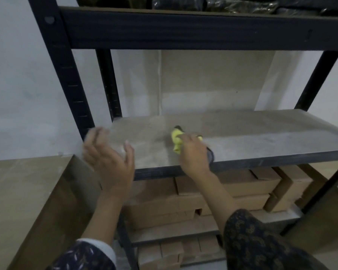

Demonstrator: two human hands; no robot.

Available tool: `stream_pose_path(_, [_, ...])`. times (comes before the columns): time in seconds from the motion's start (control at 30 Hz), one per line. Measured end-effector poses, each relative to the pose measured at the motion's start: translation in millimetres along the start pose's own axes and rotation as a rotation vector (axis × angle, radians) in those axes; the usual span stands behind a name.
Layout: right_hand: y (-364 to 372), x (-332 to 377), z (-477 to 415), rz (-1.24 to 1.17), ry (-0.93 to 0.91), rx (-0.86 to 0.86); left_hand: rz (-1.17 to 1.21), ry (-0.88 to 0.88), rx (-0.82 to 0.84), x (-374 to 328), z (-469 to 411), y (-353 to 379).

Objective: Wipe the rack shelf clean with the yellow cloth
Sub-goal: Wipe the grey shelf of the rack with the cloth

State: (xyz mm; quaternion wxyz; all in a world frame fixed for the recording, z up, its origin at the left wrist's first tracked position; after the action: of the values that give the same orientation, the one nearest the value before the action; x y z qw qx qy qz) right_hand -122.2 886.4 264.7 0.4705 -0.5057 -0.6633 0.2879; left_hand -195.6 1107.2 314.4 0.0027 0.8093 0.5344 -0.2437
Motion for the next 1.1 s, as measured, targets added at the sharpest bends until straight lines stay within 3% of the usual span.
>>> stream_pose_path(0.07, [22, 41, -4, 0.034, -0.168, 0.088, 0.037, 0.097, 0.199, -25, 13, 30])
stream_pose_path(0.17, [43, 53, -18, 0.091, -0.246, 0.208, 0.07, -0.001, 0.434, -26, 15, 78])
stream_pose_path(0.23, [43, 35, -30, 0.078, -0.184, 0.23, 0.012, -0.077, 0.54, -15, 17, 106])
stream_pose_path(0.43, [15, -67, -44, 0.233, 0.127, 0.158, -0.125, -0.081, 0.762, -5, 22, 149])
stream_pose_path(0.6, [-22, -154, -33, 0.279, 0.384, 0.017, -0.159, -0.132, 0.816, 11, 24, 156])
stream_pose_path(0.7, [-32, -168, -42, 0.147, 0.436, -0.034, -0.119, -0.165, 0.818, 11, 27, 157])
stream_pose_path(0.8, [-10, -118, -69, -0.155, 0.317, 0.013, -0.08, -0.193, 0.805, 13, 30, 157])
stream_pose_path(0.87, [11, -54, -82, -0.267, 0.107, 0.083, -0.05, -0.241, 0.788, 20, 30, 157])
stream_pose_path(1.0, [65, 47, -85, -0.13, -0.305, 0.331, -0.062, -0.259, 0.766, 26, 29, 159])
stream_pose_path(1.1, [87, 56, -99, 0.007, -0.359, 0.322, -0.063, -0.265, 0.761, 29, 29, 162])
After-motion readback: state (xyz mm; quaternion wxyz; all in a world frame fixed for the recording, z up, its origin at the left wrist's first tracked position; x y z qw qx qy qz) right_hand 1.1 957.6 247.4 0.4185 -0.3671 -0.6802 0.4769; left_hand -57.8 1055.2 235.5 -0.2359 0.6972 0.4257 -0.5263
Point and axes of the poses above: each hand's wrist, its own z-axis away from the middle knuckle, its own y-axis out of the palm, x = y × z, the point moved 8 cm from there along -z, towards the middle knuckle
